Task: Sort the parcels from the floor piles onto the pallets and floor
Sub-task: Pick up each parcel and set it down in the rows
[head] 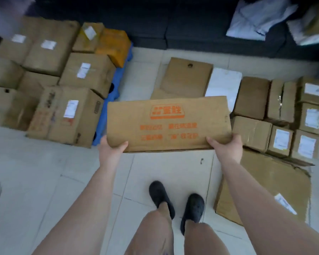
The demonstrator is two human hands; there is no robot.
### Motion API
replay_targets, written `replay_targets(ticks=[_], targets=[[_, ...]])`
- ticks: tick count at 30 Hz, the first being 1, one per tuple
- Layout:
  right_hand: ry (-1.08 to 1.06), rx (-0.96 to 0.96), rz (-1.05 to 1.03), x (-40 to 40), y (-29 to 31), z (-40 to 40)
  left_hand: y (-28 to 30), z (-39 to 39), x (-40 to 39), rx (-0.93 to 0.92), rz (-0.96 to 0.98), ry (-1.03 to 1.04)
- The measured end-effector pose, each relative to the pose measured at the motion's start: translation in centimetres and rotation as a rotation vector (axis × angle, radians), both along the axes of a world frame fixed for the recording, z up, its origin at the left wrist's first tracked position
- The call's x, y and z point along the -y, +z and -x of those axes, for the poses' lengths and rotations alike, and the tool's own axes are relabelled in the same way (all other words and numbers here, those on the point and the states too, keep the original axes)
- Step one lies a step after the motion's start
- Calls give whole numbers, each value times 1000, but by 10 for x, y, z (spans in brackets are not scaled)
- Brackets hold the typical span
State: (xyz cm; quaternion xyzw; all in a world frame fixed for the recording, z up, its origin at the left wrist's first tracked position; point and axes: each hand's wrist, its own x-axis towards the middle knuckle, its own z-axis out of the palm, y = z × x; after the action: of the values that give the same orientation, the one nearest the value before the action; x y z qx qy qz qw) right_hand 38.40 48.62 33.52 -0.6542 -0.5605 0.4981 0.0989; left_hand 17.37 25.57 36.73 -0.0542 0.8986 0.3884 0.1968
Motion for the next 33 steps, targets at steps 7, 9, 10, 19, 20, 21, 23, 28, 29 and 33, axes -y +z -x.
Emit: replay_targets(ticks=[7,9,10,19,20,21,23,28,29,33], targets=[[293,-222,-149,64,159,85,148,17,128,-210,-122,222],[380,-263,-185,97,185,115,170,23,173,-264,-164,325],[419,-288,-195,115,196,131,180,26,197,-285,-171,370],[603,-435,-228,331,231,235,223,56,420,-419,-177,588],[612,-443,-217,354,229,244,225,61,443,-420,-163,595],[620,-449,-210,376,227,253,226,67,465,-421,-149,608],[633,-475,-188,416,222,269,227,78,503,-440,-138,633],[662,-451,-164,485,215,311,222,110,572,-424,-135,672],[665,-443,-159,495,214,322,220,121,581,-419,-141,672],[686,-423,-167,529,208,381,214,173,613,-409,-111,701]])
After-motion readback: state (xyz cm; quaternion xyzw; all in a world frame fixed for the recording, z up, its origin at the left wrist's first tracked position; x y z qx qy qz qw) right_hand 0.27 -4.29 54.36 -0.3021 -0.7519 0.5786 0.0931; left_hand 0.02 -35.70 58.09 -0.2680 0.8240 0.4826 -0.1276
